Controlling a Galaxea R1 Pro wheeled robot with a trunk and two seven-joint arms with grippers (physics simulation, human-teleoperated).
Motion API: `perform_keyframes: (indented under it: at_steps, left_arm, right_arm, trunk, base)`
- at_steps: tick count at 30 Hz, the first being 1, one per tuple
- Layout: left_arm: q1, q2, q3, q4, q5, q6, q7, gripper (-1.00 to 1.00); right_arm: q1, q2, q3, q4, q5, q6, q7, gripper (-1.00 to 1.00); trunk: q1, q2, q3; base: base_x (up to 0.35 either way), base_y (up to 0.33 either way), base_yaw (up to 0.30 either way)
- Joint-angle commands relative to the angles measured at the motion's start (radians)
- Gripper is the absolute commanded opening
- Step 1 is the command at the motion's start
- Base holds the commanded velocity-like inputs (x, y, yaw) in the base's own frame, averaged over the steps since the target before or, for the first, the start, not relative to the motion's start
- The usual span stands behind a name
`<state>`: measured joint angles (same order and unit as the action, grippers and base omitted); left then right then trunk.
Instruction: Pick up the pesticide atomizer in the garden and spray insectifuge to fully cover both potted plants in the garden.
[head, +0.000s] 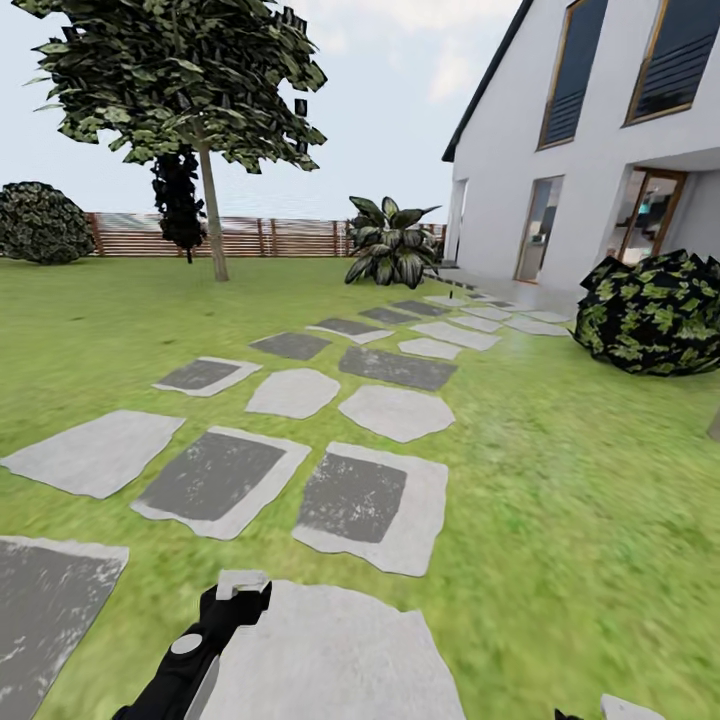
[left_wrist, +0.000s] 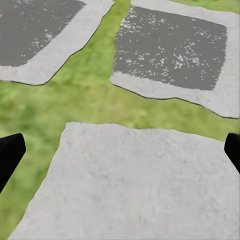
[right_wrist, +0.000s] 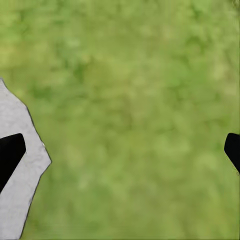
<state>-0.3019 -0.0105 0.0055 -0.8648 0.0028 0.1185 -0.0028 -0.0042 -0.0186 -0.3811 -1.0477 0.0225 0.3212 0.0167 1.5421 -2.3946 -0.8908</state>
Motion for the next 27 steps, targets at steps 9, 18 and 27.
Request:
perform_keyframes:
  at_steps: [9,18,27]
  left_arm:
    - [0.000,0.000,0.000,-0.001,0.000,0.006,0.000,1.00]
    - [0.000,0.000,0.000,-0.001,0.000,0.006,0.000,1.00]
    - [0.000,0.000,0.000,-0.001,0.000,0.006,0.000,1.00]
  right_arm:
    - [0.000,0.000,-0.001,-0.002,0.002,0.006,0.002,1.00]
    - [0.000,0.000,-0.002,-0.002,0.002,0.006,0.002,1.00]
    - [0.000,0.000,-0.001,-0.002,0.002,0.006,0.002,1.00]
  trunk:
    - [0.000,0.000,-0.001]
    - [0.000,0.000,-0.001]
    - [0.000,0.000,-0.001]
  base:
    - [0.336,0.000,0.000]
    - [0.336,0.000,0.000]
    - [0.336,0.000,0.000]
